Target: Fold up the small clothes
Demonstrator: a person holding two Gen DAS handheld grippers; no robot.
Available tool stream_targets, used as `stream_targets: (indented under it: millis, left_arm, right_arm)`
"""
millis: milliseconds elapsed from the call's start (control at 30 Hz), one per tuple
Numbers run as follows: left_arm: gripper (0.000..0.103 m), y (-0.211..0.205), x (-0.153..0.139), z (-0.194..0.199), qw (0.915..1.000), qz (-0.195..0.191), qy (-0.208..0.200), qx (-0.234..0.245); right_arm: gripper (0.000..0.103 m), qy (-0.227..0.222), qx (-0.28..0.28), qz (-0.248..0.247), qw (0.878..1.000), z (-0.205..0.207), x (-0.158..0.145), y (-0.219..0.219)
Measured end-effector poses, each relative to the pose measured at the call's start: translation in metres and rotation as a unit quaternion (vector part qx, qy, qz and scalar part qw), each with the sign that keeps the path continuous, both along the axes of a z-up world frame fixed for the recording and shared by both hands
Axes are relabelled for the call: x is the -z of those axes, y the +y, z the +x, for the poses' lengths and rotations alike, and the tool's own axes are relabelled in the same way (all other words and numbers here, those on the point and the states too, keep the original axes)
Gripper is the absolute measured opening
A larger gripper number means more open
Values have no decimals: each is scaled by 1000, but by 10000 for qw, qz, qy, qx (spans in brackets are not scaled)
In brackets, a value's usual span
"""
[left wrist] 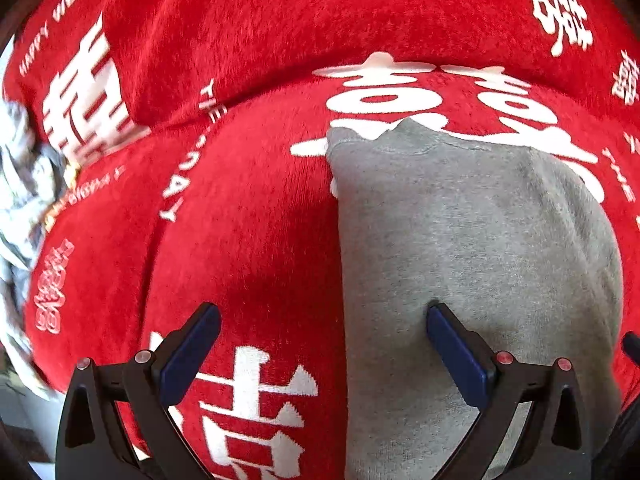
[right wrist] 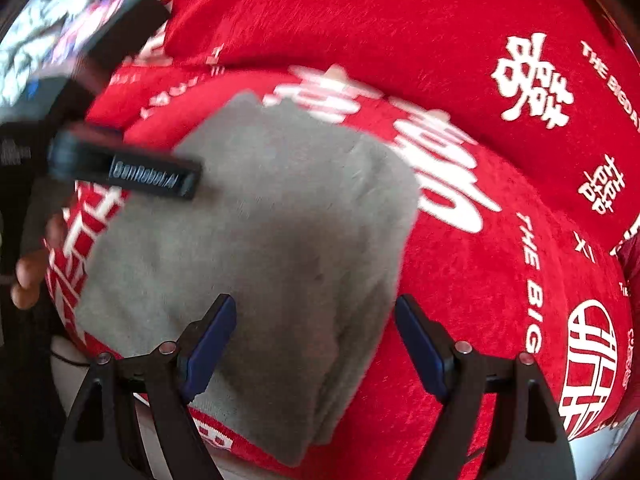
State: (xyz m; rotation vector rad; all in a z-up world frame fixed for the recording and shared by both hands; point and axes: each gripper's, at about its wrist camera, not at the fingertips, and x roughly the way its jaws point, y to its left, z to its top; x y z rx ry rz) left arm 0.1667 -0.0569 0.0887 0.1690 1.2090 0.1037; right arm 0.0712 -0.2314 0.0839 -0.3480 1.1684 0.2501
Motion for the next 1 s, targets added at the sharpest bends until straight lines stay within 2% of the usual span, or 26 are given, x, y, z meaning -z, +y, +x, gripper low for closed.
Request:
stream_targets:
  millis: [67, 133, 200, 267, 367, 533, 667, 767, 833, 900, 1000]
  left_arm:
    - [103, -2, -11, -5, 9998, -126, -128, 81]
    - [103, -3, -20, -12, 9991, -308, -254, 127]
    - [103, -4, -21, -15, 9990, -328, -267, 124]
    - [103, -6, -17, -17, 9988, -409, -218, 146]
    - [103, -8, 1, -16, 9997, -217, 34, 126]
    - [103, -4, 6, -17, 9989, -471, 52, -7]
    - [103, -5, 7, -17, 9988, -485, 55, 9]
    - [103, -4, 8, -17, 9984, -552, 77, -3]
    - [103, -2, 9, -16, 9983, -581, 78, -19]
    - [103, -2, 9, -16, 9981, -603, 80, -14]
    - [103, -1, 10, -15, 9980, -623, 90, -11]
  right_arm:
    - [84, 13, 8, 22, 10000, -3, 1, 2]
    - [84, -74, -49, 222, 9997, -7, -8, 3]
    - [84, -204, -174, 428, 9987, -9, -18, 7]
    - [84, -327, -277, 431, 9982, -12, -22, 13]
    - [84, -387, -400, 474, 9973, -18, -21, 20]
    - [84, -611, -623, 691, 9938, -34, -27, 25]
    - [84, -394, -895, 734, 9925, -37, -16, 33]
    - [84, 0, -835, 628, 9945, -32, 8, 31]
    - [85, -88, -881, 488, 9949, -34, 10, 31]
    - [85, -91, -942, 587, 9938, -35, 0, 32]
    - [85, -333, -1056, 601, 9920, -32, -14, 35]
